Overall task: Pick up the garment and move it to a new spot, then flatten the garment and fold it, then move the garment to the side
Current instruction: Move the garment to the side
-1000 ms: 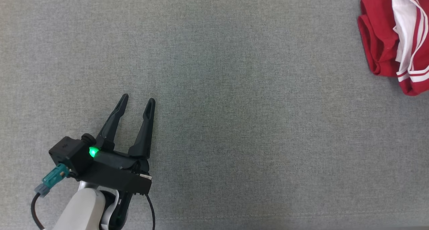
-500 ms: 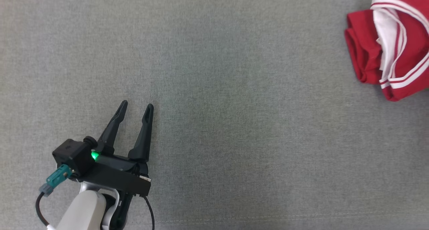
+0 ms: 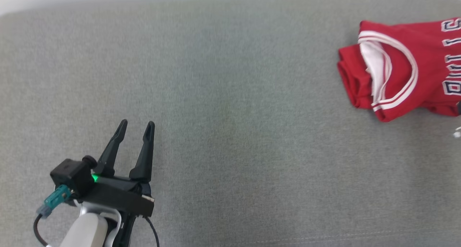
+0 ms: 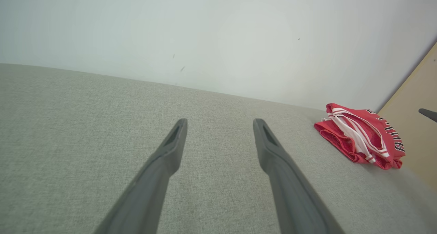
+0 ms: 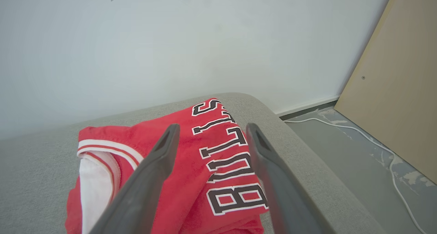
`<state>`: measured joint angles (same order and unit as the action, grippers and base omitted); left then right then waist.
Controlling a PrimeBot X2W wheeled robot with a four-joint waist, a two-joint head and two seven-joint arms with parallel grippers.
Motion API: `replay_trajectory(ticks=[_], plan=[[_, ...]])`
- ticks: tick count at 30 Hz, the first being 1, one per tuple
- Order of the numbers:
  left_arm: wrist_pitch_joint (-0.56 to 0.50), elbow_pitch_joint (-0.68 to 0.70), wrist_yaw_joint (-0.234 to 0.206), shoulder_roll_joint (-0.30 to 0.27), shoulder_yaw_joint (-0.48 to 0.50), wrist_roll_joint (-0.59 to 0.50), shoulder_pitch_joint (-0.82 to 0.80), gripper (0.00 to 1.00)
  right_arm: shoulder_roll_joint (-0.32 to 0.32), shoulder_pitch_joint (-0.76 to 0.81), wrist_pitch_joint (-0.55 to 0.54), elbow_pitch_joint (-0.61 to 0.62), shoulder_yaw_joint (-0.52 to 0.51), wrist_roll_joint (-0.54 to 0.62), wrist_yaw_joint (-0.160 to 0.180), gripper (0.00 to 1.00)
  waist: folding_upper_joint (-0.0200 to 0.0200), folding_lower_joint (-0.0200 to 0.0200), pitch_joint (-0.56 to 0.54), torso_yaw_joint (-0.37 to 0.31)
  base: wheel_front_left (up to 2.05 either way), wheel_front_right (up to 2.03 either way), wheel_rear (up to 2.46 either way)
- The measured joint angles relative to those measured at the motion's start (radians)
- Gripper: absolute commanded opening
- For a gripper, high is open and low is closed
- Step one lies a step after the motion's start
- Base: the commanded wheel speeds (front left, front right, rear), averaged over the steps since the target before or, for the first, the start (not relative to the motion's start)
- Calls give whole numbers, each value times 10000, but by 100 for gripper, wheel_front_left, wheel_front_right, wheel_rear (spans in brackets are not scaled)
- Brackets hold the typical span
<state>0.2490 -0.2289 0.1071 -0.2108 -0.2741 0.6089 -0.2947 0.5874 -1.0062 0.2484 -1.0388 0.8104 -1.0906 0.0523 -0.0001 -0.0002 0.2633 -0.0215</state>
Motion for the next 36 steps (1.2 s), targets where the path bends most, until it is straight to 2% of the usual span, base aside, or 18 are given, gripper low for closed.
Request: replay_trajectory(ticks=[5,14,25,36], plan=[[6,-6,-121,8,290,2,588,100,-125,823,31,836,-4,169,-144,100,-1,0,-829,-148,0,0,0],[8,456,-326,10,514,-2,1535,100,284,2820,42,3126,-504,424,-314,100,-1,0,-1910,-313,0,0,0],[10,1106,-731,244,1014,-23,2339,100,301,5644,52,6299,-1638,1045,533,100,-1,1,-2487,-412,0,0,0],[10,1379,-911,263,1231,-268,3072,100,-79,7603,52,8613,-2752,2585,723,100,0,1,-2770,-455,0,0,0]])
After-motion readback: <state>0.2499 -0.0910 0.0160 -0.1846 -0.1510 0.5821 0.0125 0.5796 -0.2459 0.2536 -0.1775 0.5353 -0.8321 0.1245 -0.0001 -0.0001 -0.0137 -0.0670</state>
